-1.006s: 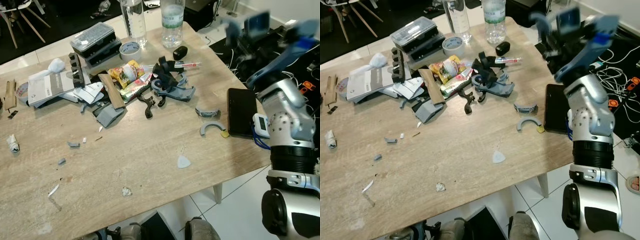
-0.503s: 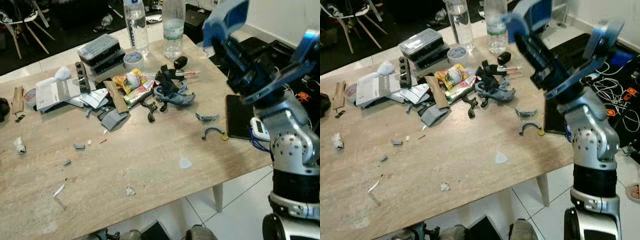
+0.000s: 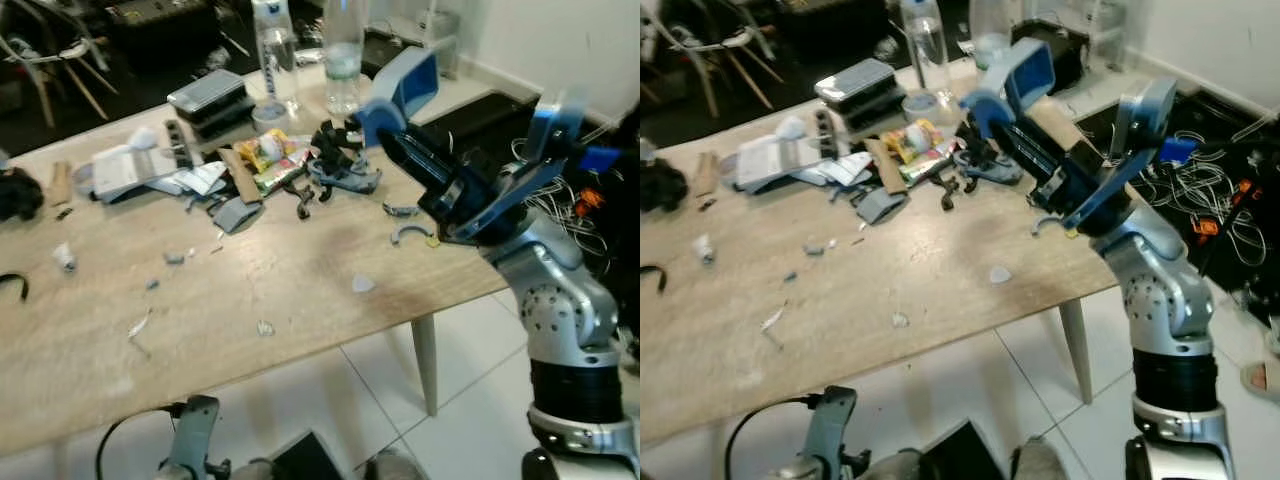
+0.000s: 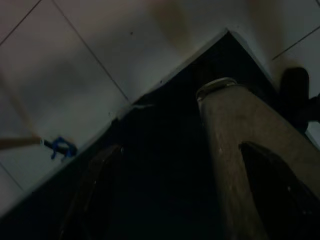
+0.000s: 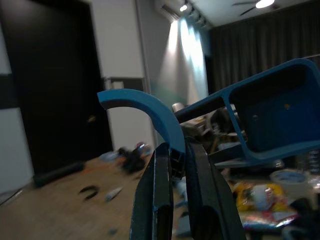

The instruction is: Picking trash to rubbish bin

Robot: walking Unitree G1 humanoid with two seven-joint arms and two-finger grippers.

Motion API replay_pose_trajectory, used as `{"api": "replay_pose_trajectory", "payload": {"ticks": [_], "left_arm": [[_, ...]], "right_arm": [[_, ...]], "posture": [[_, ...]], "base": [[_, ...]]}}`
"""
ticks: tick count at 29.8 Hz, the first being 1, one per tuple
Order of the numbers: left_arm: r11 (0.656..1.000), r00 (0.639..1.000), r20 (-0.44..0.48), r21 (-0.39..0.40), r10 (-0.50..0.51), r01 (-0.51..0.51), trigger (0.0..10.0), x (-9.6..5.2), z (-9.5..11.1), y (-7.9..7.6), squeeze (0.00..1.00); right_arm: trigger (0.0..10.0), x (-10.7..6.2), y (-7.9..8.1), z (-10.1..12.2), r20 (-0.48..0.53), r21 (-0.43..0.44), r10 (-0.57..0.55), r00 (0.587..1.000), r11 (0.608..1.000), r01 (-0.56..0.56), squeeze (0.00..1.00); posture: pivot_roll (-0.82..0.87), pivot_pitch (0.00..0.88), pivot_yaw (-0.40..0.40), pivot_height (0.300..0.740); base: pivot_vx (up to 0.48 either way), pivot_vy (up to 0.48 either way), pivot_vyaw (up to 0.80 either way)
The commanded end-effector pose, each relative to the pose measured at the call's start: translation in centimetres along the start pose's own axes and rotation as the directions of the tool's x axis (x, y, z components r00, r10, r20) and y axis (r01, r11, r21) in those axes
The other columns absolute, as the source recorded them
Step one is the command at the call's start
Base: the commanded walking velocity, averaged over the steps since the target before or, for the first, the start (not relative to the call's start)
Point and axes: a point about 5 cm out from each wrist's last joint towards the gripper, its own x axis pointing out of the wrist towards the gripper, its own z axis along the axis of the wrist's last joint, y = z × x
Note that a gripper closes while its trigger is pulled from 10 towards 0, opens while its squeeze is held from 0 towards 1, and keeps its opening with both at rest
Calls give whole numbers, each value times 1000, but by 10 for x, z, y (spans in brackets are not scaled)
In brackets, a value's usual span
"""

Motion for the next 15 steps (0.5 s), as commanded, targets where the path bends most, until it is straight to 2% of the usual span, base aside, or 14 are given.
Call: {"api": "replay_pose_trajectory", "payload": {"ticks": [1, 3, 8, 10, 13, 14, 15], "left_arm": [[1000, 999, -37, 7, 8, -8, 10000, -1, -10, 2, 0], [1000, 999, -37, 5, 8, -8, 10000, -1, -10, 2, 0], [1000, 999, -40, -2, 9, -9, 10000, -2, -12, 2, 0], [1000, 999, -43, -2, 8, -8, 10000, -2, -13, 2, 0], [1000, 999, -43, -1, 9, -9, 10000, -2, -13, 2, 0], [1000, 999, -43, -1, 9, -9, 10000, -2, -13, 2, 0], [1000, 999, -43, -1, 9, -9, 10000, -2, -13, 2, 0]], "right_arm": [[10000, -1, 0, -6, -38, -4, 4, 999, 1000, -5, 0], [10000, -1, 0, -10, -62, -13, 3, 998, 1000, -4, 0], [10000, -4, -11, -41, -215, -51, -97, 972, 995, 88, 0], [10000, -13, -14, -61, -314, -64, -128, 941, 991, 113, 0], [10000, -23, -16, -82, -404, -66, -156, 901, 988, 142, 0], [10000, -23, -16, -82, -404, -66, -156, 901, 988, 142, 0], [10000, -31, -17, -94, -449, -61, -176, 876, 984, 166, 0]], "posture": [[-127, 21, 98, 740], [-123, 20, 96, 740], [-121, 23, 97, 740], [-121, 23, 97, 740], [-121, 26, 98, 740], [-121, 26, 98, 740], [-121, 26, 98, 740]], "base": [[-345, 0, 0], [-345, 0, 0], [-339, 0, 0], [-337, 0, 0], [-335, 0, 0], [-334, 0, 0], [-334, 0, 0]]}}
